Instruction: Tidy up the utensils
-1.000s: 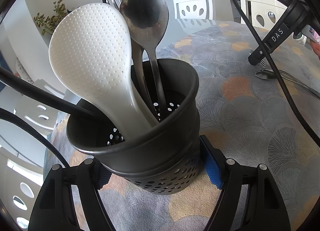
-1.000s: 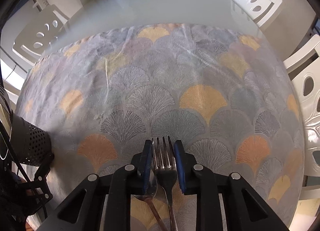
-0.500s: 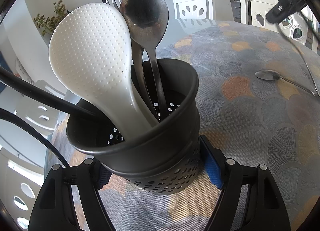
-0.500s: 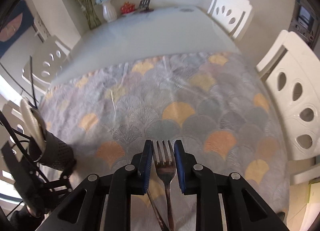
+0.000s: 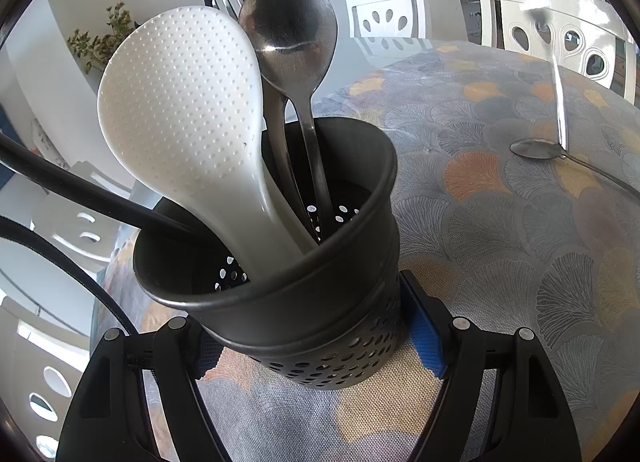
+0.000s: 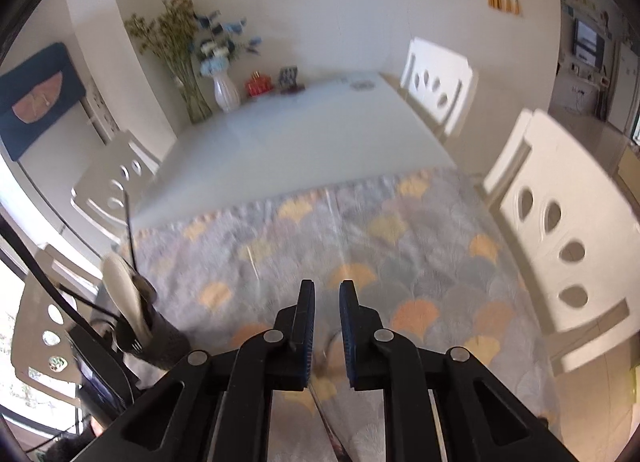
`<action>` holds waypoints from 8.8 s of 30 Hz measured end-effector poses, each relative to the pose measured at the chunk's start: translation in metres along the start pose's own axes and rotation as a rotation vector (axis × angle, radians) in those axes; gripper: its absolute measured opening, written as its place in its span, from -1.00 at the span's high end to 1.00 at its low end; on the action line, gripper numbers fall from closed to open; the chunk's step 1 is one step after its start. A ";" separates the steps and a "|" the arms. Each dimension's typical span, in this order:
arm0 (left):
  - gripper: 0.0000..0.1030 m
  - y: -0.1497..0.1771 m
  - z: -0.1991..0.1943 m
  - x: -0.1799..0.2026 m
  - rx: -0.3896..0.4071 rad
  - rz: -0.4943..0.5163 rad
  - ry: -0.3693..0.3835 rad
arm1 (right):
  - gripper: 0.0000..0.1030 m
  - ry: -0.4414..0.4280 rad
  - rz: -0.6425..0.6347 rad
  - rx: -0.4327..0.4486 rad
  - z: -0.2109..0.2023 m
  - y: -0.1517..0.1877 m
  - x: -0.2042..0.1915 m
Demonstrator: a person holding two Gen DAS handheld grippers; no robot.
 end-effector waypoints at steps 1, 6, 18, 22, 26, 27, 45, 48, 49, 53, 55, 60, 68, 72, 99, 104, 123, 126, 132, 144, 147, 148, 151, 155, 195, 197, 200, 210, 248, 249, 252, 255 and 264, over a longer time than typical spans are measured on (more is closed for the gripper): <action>-0.46 0.000 0.000 0.000 0.000 0.000 0.000 | 0.77 -0.007 -0.007 0.022 -0.005 -0.006 -0.005; -0.46 0.000 0.000 0.000 0.000 0.000 -0.001 | 0.76 0.005 -0.034 0.024 0.000 -0.024 -0.016; -0.46 0.000 0.001 0.000 0.000 -0.004 0.004 | -0.07 0.187 0.181 -0.259 0.131 -0.006 0.065; -0.47 0.000 0.001 -0.001 0.000 -0.004 0.004 | -0.07 0.225 0.197 -0.257 0.164 -0.009 0.066; -0.47 0.000 0.001 -0.003 0.000 -0.007 0.007 | -0.03 0.281 0.277 -0.260 0.193 -0.017 0.071; -0.47 0.000 0.000 -0.003 0.000 -0.008 0.008 | 0.06 0.297 0.301 -0.265 0.200 -0.017 0.073; -0.47 -0.002 0.003 -0.004 -0.002 -0.010 0.010 | 0.59 0.160 0.243 -0.050 0.102 -0.012 0.042; -0.47 -0.002 0.003 -0.003 -0.002 -0.009 0.009 | 0.59 0.144 0.192 0.016 0.070 -0.012 0.026; -0.47 -0.002 0.004 -0.003 -0.002 -0.009 0.008 | 0.59 0.140 0.175 0.035 0.063 -0.013 0.022; -0.47 -0.002 0.004 -0.003 -0.002 -0.010 0.009 | 0.60 0.112 0.098 0.129 0.030 -0.025 0.000; -0.47 -0.002 0.004 -0.003 -0.002 -0.009 0.009 | 0.60 0.098 0.066 0.183 0.013 -0.035 -0.011; -0.47 -0.002 0.004 -0.003 -0.002 -0.010 0.009 | 0.75 0.042 0.042 0.260 -0.017 -0.060 -0.031; -0.47 -0.002 0.003 -0.003 -0.002 -0.009 0.007 | 0.75 -0.044 -0.064 0.288 -0.055 -0.072 -0.075; -0.47 -0.001 0.005 -0.004 -0.002 -0.010 0.008 | 0.71 0.007 -0.038 0.168 -0.027 -0.063 -0.060; -0.49 -0.002 0.006 -0.004 -0.003 -0.009 0.005 | 0.46 0.150 -0.220 -0.531 0.156 0.105 -0.011; -0.50 -0.002 0.006 -0.004 -0.003 -0.010 0.005 | 0.52 0.072 -0.178 -0.483 0.148 0.096 -0.012; -0.50 -0.002 0.006 -0.003 -0.002 -0.010 0.006 | 0.75 -0.326 -0.094 -0.177 0.040 0.005 -0.064; -0.50 -0.002 0.006 -0.003 -0.002 -0.009 0.005 | 0.20 -0.286 -0.116 -0.258 0.064 0.006 -0.066; -0.50 -0.002 0.006 -0.003 -0.002 -0.010 0.005 | -0.27 -0.171 -0.076 -0.358 0.141 0.033 -0.044; -0.50 -0.001 0.007 -0.006 -0.004 -0.016 0.012 | 0.34 0.058 -0.231 -0.288 0.229 0.039 -0.061; -0.50 -0.001 0.007 -0.007 -0.004 -0.015 0.011 | 0.41 0.048 -0.221 -0.278 0.227 0.038 -0.059; -0.50 0.000 0.008 -0.008 -0.004 -0.015 0.011 | 0.41 0.040 -0.205 -0.277 0.224 0.035 -0.056; -0.50 0.001 0.008 -0.010 -0.004 -0.015 0.011 | 0.41 -0.007 -0.150 -0.250 0.203 0.024 -0.046; -0.50 0.001 0.009 -0.015 -0.005 -0.017 0.014 | 0.41 -0.086 -0.073 -0.212 0.162 0.007 -0.034; -0.50 0.000 0.007 -0.012 -0.006 -0.013 0.008 | 0.41 -0.429 -0.296 -0.022 0.008 0.003 -0.197; -0.50 0.000 0.007 -0.013 -0.006 -0.013 0.008 | 0.41 -0.410 -0.308 -0.058 0.017 0.009 -0.197; -0.50 0.000 0.007 -0.013 -0.006 -0.013 0.008 | 0.37 -0.403 -0.300 -0.129 0.027 0.014 -0.194; -0.51 -0.001 0.003 -0.005 -0.007 -0.009 0.004 | -0.37 -0.418 -0.225 0.026 -0.029 -0.029 -0.155; -0.99 -0.031 -0.138 -0.065 0.093 -0.384 -0.164 | -0.55 -0.123 -0.013 -0.149 0.011 0.032 -0.023; -0.99 -0.031 -0.145 -0.067 0.098 -0.376 -0.180 | -0.55 -0.128 -0.033 -0.146 0.005 0.040 -0.029; -0.99 -0.035 -0.167 -0.067 0.106 -0.356 -0.218 | -0.55 -0.121 -0.099 -0.112 -0.014 0.060 -0.045; -0.99 -0.037 -0.181 -0.060 0.073 -0.376 -0.260 | -0.55 -0.118 -0.184 -0.081 -0.034 0.080 -0.062; -0.99 -0.022 -0.211 -0.023 -0.029 -0.502 -0.216 | -0.55 -0.167 -0.323 -0.091 -0.076 0.123 -0.062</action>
Point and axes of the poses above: each gripper's, at about its wrist camera, not at the fingertips, and z roughly the way its jaws point, x to its right, y to its underside, the point moved 3 cm from there along z, roughly the way its jaws point, and after that the axes turned 13 degrees about z, right-handed, at the moved point
